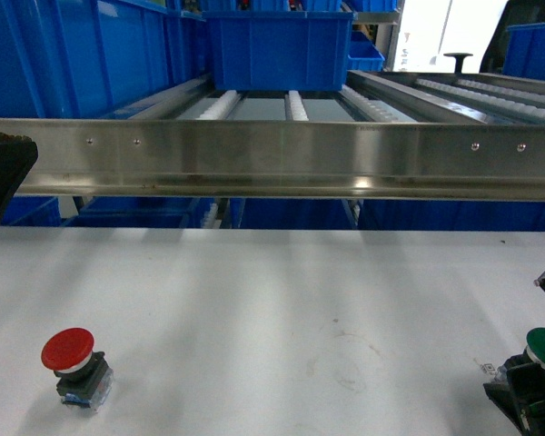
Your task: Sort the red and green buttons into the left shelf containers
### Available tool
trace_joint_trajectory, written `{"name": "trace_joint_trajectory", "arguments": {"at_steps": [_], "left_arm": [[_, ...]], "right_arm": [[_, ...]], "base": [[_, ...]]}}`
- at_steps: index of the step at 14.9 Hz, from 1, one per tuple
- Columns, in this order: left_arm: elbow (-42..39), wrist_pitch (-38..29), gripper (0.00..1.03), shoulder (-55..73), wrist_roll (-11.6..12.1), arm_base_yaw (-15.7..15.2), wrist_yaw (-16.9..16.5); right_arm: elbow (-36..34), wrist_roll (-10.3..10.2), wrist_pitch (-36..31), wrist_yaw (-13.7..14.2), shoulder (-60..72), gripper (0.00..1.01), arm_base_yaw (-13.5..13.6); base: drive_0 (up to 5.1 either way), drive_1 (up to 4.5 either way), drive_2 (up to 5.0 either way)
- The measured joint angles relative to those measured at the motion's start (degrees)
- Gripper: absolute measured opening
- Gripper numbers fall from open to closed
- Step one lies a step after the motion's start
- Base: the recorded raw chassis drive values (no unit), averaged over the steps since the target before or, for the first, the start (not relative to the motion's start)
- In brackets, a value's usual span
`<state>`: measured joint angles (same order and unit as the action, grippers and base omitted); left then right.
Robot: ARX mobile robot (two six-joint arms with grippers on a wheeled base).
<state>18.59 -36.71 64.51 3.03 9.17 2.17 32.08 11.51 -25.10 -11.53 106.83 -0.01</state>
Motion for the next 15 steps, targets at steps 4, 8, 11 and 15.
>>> {"name": "trace_joint_trajectory", "arguments": {"at_steps": [4,8,11,15], "left_arm": [[0.0,0.0,0.98,0.0,0.0,0.0,0.0],[0.0,0.0,0.98,0.0,0.0,0.0,0.0],[0.0,0.0,0.98,0.0,0.0,0.0,0.0],[0.0,0.0,0.98,0.0,0.0,0.0,0.0]], "right_arm": [[-1.1,0.6,-3.2,-0.3,1.6,0.98,0.0],[-4.8,0.3,-9.9,-0.5,4.6,0.53,-1.2],[-5.7,-0.3,-12.1,-0.5,5.3,0.25,-1.6],[-7.9,-1.5,-16.9,-0.3,6.1,0.02,-2.3]], "base": [[0.0,0.0,0.0],[0.0,0.0,0.0],[0.0,0.0,0.0],[0.0,0.0,0.0]]}}
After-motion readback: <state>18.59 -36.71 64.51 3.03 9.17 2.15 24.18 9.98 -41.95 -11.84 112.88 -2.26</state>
